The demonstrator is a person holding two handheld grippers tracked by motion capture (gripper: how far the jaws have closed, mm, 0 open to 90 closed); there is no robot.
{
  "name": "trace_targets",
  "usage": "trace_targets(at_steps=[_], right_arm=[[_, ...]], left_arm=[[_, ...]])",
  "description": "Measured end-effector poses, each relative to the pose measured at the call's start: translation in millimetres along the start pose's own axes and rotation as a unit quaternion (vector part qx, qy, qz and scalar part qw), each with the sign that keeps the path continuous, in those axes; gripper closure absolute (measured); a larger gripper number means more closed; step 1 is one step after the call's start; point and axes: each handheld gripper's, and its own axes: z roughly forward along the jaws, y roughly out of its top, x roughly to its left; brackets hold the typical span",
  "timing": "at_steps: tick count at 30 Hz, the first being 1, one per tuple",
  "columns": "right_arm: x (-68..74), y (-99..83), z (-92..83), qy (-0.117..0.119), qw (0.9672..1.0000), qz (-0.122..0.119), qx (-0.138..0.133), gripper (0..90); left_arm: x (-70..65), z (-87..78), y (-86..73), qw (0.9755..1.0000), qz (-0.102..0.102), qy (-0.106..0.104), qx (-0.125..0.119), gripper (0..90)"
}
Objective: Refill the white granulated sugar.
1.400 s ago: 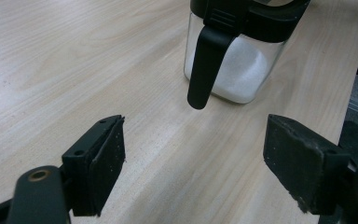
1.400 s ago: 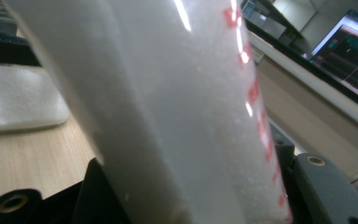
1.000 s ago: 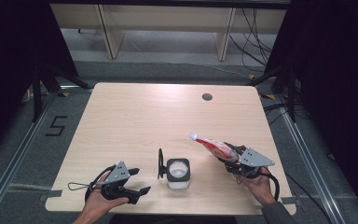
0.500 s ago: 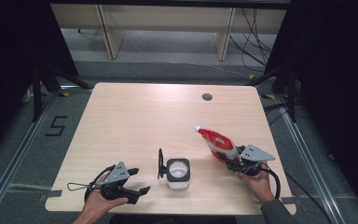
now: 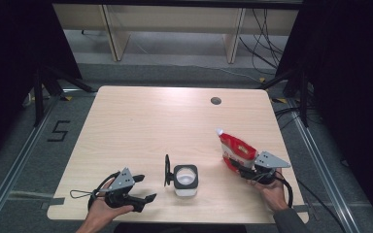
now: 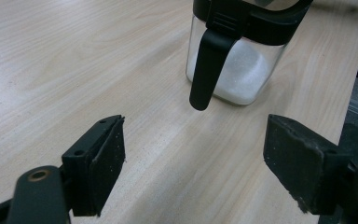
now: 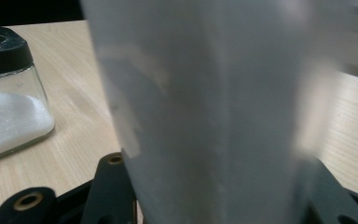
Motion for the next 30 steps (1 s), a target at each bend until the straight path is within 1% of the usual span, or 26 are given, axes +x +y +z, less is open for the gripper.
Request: trace_targets(at_steps=[1,2,3,5,7,8,9,10,11,12,15,16,17,18,19,20,21,22,23,24,25,26,27,28,29,30], right_arm=[[-1.8,0.3,0.4,0.003,1.0,-0.005,-0.007,55.6],[-0.9,0.3,-0.2,0.004,1.0,0.002,-0.002,55.7],[-1.0,0.2,-0.6,0.004,1.0,0.002,-0.001,55.7],[-1.2,0.3,-1.2,-0.003,0.9999,0.004,-0.009,55.8],[2.8,0.2,-3.1,-0.004,0.9996,0.026,0.002,55.8],[2.1,0.7,-4.4,-0.002,0.9997,0.024,0.009,55.8],[1.4,0.1,-3.8,-0.01,0.9997,0.02,0.012,55.8],[1.8,0.0,-4.4,-0.01,0.9995,0.027,0.012,55.8],[-0.5,0.3,-5.0,-0.015,0.9997,0.014,0.014,55.7],[1.4,0.9,-5.6,-0.009,0.9996,0.025,0.009,55.5],[1.7,0.8,-5.7,-0.003,0.9997,0.024,0.0,55.0],[1.9,0.6,-7.3,-0.009,0.9995,0.029,0.004,54.8],[3.7,0.5,-7.6,-0.021,0.9993,0.031,-0.005,54.6],[3.7,0.5,-7.6,-0.021,0.9993,0.031,-0.005,54.6],[5.1,1.1,-10.4,-0.016,0.9987,0.046,0.011,53.3],[2.5,0.8,-10.0,-0.018,0.9993,0.031,0.006,53.0],[3.3,0.3,-11.0,-0.014,0.999,0.042,0.002,52.7],[3.8,-1.0,-10.7,-0.031,0.9984,0.046,-0.012,52.3],[3.8,-1.0,-10.7,-0.031,0.9984,0.046,-0.012,52.3],[2.1,-0.3,-15.2,-0.02,0.9989,0.042,0.005,51.6],[2.7,-0.7,-16.1,-0.03,0.9985,0.045,0.009,51.4],[5.6,-0.9,-14.6,-0.03,0.9979,0.056,-0.007,51.2],[6.0,0.0,-16.8,-0.023,0.998,0.059,0.008,50.7],[7.2,0.9,-17.7,-0.022,0.9977,0.062,0.012,49.6],[6.0,0.1,-15.6,-0.036,0.9979,0.053,-0.004,47.3],[5.2,1.3,-17.6,-0.027,0.9981,0.055,0.001,44.9]], left_arm=[[0.0,-0.1,-0.1,1.0,-0.002,0.0,0.0,20.2],[1.4,-0.8,0.2,1.0,0.009,0.001,0.003,20.2],[1.2,-0.3,0.3,1.0,0.009,-0.001,-0.001,20.2],[1.3,-0.3,0.4,1.0,0.01,0.0,-0.001,20.2],[2.0,-1.0,0.4,0.9999,0.015,0.0,0.005,20.2],[1.9,-0.9,0.3,0.9999,0.014,0.0,0.004,20.2],[1.9,-0.9,0.3,0.9999,0.014,0.0,0.004,20.2],[1.9,-0.9,0.3,0.9999,0.014,0.0,0.004,20.2],[1.2,-1.0,0.0,1.0,0.008,0.002,0.004,20.2],[1.3,-0.7,0.1,0.9999,0.009,0.001,0.004,20.2],[2.0,-0.6,0.3,0.9998,0.017,0.0,0.006,20.2],[1.8,-0.2,0.1,0.9999,0.017,0.001,0.003,20.2],[1.3,0.0,-0.2,0.9999,0.011,0.001,0.004,20.1],[1.3,0.0,-0.2,0.9999,0.011,0.001,0.004,20.1],[1.0,0.1,-0.4,0.9999,0.01,0.002,0.004,20.1],[2.0,-0.4,0.1,0.9998,0.019,0.0,0.006,20.1],[1.9,-0.1,0.0,0.9998,0.017,0.0,0.006,20.1],[1.9,-0.4,0.3,0.9998,0.018,0.001,0.008,20.1],[1.9,-0.4,0.3,0.9998,0.018,0.001,0.008,20.1],[0.3,0.5,0.2,1.0,0.006,0.001,0.005,20.1],[-0.6,0.5,-0.2,1.0,-0.001,0.002,0.007,20.1],[-0.1,0.4,0.0,1.0,0.002,0.003,0.009,20.1],[0.1,0.3,0.1,0.9999,0.005,0.003,0.009,20.1],[-0.3,0.4,-0.1,1.0,0.0,0.002,0.008,20.1],[-0.6,0.7,-0.1,1.0,-0.002,0.002,0.005,20.1],[1.5,0.1,0.0,0.9999,0.013,0.001,0.006,20.1]])
